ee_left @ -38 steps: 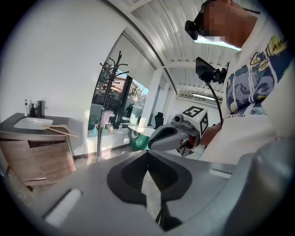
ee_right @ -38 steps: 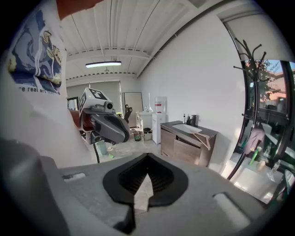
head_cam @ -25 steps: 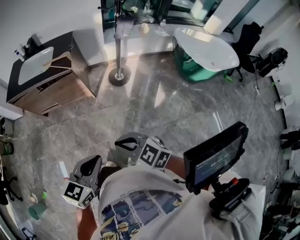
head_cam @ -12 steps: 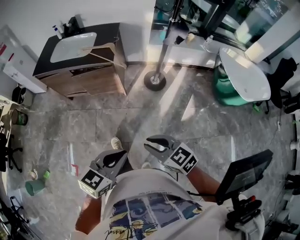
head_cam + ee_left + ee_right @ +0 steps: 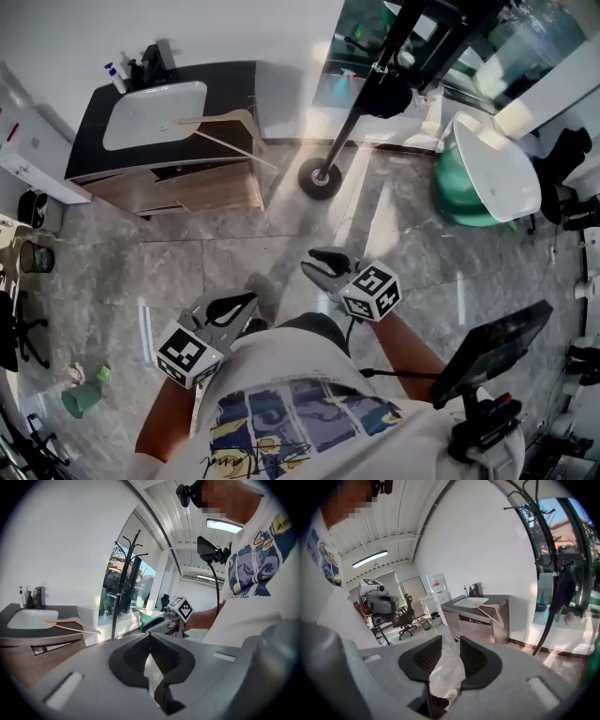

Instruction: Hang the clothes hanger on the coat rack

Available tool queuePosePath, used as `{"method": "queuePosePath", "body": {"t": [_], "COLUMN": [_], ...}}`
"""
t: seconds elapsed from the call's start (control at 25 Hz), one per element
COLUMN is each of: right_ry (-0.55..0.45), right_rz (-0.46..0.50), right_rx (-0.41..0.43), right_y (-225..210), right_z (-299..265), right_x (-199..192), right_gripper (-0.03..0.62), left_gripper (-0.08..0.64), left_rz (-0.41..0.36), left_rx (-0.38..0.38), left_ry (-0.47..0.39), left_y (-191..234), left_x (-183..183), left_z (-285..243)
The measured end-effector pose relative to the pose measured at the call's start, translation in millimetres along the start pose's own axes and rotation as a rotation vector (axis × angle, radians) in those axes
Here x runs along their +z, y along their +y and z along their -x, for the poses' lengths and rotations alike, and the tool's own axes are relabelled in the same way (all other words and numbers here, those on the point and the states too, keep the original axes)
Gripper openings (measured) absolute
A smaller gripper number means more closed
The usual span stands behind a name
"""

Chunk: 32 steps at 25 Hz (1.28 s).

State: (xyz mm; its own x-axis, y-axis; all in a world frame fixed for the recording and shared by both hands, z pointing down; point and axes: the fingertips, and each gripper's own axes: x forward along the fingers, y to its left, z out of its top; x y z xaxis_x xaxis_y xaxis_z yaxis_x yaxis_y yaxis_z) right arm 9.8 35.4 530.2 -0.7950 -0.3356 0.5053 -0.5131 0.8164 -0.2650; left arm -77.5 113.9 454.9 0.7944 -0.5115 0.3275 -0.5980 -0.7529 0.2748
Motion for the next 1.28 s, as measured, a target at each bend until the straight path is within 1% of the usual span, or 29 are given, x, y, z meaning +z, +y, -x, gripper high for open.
{"method": "queuePosePath", "body": {"t": [0.12, 0.24, 0.4, 0.48, 0.56, 0.76, 0.92, 1.16, 1.2, 1.28], "right_ry": [0.026, 0.065, 0.095, 0.103, 0.122, 0.161, 0.165, 0.200, 0.207, 0.220], "right_rz": [-0.026, -0.100, -0.233, -0.306, -0.364, -0.483, -0.602, -0.730, -0.741, -0.766], "right_rx": [-0.021, -0.006, 0.044, 0.073, 0.098, 0.188, 0.301, 0.526, 0.552, 0.579], "right_y": [-33, -68, -131, -163, -193, -248, -263, -250, -248, -243], "right_z": [-36, -65, -109, -134, -160, -217, -252, -289, -294, -302], "right_x": [6, 6, 16, 19, 18, 20, 22, 26, 25, 22], "right_gripper": [0.128, 0.149, 0.207, 0.220, 0.239, 0.289, 0.298, 0.298, 0.298, 0.298], "left_gripper": [0.003, 0.003, 0.003, 0.003, 0.003, 0.003, 0.003, 0.003, 0.003, 0.003], "left_rz": [0.012, 0.039, 0.063, 0.072, 0.096, 0.124, 0.169, 0.224, 0.231, 0.241], "left_rx": [0.027, 0.058, 0.112, 0.138, 0.174, 0.262, 0.323, 0.413, 0.427, 0.452], "left_ry": [0.014, 0.009, -0.002, -0.002, -0.001, -0.017, -0.010, 0.004, 0.007, 0.006], "left_y": [38, 63, 95, 110, 125, 160, 174, 186, 188, 192], "left_x": [10, 15, 27, 34, 41, 73, 80, 82, 82, 80], "left_z": [12, 14, 6, 0, -6, -26, -37, -45, -44, -41]}}
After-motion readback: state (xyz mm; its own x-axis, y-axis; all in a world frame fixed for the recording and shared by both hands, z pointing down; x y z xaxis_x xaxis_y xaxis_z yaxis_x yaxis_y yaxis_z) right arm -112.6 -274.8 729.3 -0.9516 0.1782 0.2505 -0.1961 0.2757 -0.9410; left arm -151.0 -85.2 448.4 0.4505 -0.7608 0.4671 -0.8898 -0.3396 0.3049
